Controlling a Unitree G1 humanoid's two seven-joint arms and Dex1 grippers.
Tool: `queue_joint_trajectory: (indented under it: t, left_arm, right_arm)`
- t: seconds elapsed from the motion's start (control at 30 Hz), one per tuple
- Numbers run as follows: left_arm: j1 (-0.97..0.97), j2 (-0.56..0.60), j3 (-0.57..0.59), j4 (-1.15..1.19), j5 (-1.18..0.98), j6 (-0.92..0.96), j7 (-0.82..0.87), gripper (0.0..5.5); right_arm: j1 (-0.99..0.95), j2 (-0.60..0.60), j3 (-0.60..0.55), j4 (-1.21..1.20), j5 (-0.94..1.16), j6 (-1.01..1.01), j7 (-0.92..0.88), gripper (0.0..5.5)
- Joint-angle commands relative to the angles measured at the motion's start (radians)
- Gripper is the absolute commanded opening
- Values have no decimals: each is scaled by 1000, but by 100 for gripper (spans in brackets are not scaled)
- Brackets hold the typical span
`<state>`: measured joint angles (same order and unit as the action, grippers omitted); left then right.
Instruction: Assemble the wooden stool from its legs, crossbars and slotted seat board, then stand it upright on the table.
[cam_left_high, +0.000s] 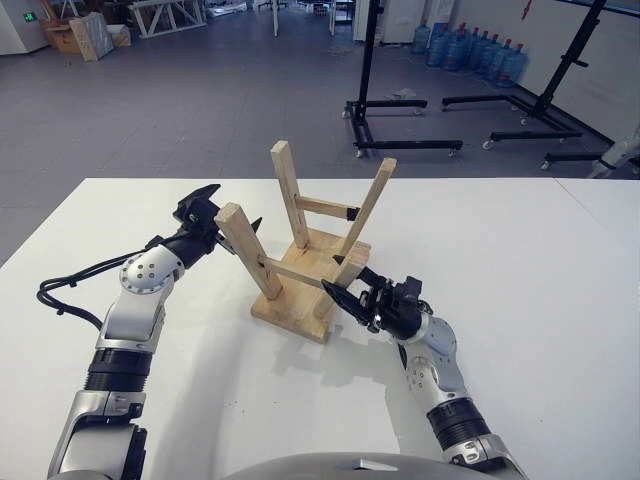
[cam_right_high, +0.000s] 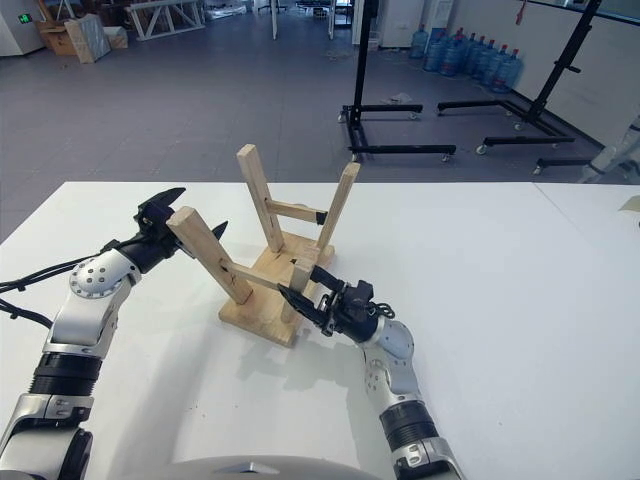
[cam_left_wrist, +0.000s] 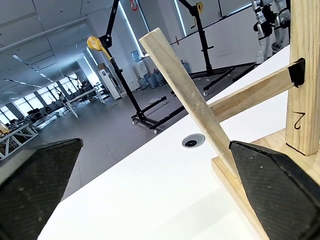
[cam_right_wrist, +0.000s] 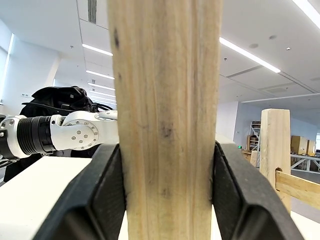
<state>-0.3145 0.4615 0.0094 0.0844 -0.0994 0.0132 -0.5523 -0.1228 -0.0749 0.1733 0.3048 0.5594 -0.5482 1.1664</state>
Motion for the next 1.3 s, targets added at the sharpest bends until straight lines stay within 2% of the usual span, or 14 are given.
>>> queue_joint_trajectory:
  t: [0.03, 0.1, 0.17, 0.43, 0.63, 0.73, 0.8, 0.87, 0.93, 1.0, 1.07, 1.17, 1.3]
  left_arm:
    - [-11, -61, -94, -23, 2, 1, -46, 540]
    - [-6, -61, -91, -22, 1, 2, -43, 540]
    - [-5, -63, -89, -14, 0, 1, -42, 540]
    - [-49, -49, -67, 104, 37, -49, -19, 540]
    - [-124, 24, -10, 260, 65, -125, -13, 540]
    - [-194, 84, 60, 356, 26, -119, -35, 540]
    - [-223, 152, 125, 398, -49, -57, -116, 540]
    - [-230, 269, 174, 416, -143, 57, -299, 540]
    - [-158, 424, 193, 339, -257, 226, -562, 540]
    - [-36, 544, 199, 165, -385, 394, -781, 540]
    - [114, 618, 230, -40, -504, 496, -925, 540]
    - [168, 605, 221, -240, -619, 602, -931, 540]
    - [156, 480, 178, -363, -664, 683, -734, 540]
  right_arm:
    - [3, 10, 89, 35, -105, 76, 5, 205]
    - [-2, 5, 86, 34, -100, 86, -3, 205]
    - [-5, 0, 78, 43, -117, 73, -29, 260]
    - [-4, -30, 40, 24, -134, 99, -38, 406]
    - [54, -153, -19, -24, -113, 129, 11, 517]
    - [102, -237, -75, -71, -57, 173, 60, 517]
    - [136, -295, -135, -106, 0, 211, 91, 517]
    - [216, -372, -213, -161, 71, 272, 123, 517]
    - [308, -445, -319, -206, 153, 335, 147, 517]
    - [364, -482, -437, -222, 215, 383, 111, 517]
    - [332, -523, -505, -150, 183, 422, 15, 517]
    - [187, -576, -520, 30, 44, 444, -167, 517]
    - [-86, -554, -482, 162, -82, 571, -447, 517]
